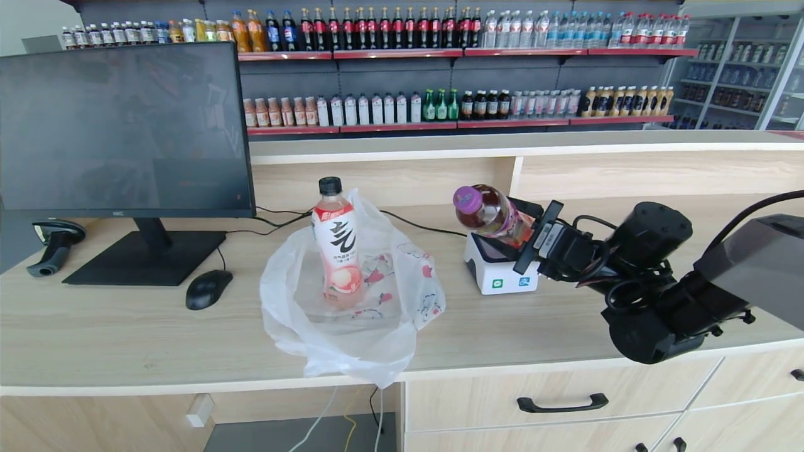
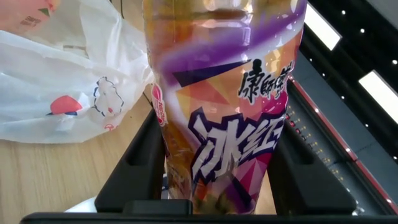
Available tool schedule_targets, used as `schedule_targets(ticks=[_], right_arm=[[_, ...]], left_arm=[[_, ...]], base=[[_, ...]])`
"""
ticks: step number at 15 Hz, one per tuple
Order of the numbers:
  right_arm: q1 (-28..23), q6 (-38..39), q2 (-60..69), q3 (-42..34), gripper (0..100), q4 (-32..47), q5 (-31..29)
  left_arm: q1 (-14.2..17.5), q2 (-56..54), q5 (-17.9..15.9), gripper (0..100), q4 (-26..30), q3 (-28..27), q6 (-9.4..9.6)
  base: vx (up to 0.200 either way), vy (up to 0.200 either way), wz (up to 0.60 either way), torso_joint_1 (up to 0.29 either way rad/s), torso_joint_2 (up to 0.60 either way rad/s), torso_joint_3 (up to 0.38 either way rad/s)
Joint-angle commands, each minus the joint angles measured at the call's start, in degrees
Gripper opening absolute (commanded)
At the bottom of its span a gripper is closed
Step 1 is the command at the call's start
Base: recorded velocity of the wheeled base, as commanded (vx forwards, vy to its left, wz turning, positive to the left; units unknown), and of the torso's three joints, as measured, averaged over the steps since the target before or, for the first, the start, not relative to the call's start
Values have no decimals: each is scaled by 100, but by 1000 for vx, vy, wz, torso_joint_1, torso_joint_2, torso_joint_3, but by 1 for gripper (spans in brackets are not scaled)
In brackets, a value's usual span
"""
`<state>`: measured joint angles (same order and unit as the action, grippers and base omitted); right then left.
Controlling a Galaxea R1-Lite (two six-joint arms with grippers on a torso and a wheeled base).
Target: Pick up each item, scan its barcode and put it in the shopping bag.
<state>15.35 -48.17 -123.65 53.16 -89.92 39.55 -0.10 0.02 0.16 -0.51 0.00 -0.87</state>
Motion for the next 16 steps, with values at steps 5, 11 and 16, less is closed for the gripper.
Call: schedule_targets(ticks=[5, 11, 16], right_arm=[[91, 466, 306, 27, 0, -8, -457], [1172, 2602, 1510, -52, 0, -8, -3181], [1691, 4052, 2293, -1071, 0, -8, -3919]], left_arm=[[1, -2, 2, 100, -2, 0, -1], [1, -2, 2, 100, -2, 0, -1], [1, -2, 2, 100, 34, 0, -1]], base=[[0, 0, 0, 0, 0, 0], [0, 0, 0, 0, 0, 0], [0, 0, 0, 0, 0, 0]])
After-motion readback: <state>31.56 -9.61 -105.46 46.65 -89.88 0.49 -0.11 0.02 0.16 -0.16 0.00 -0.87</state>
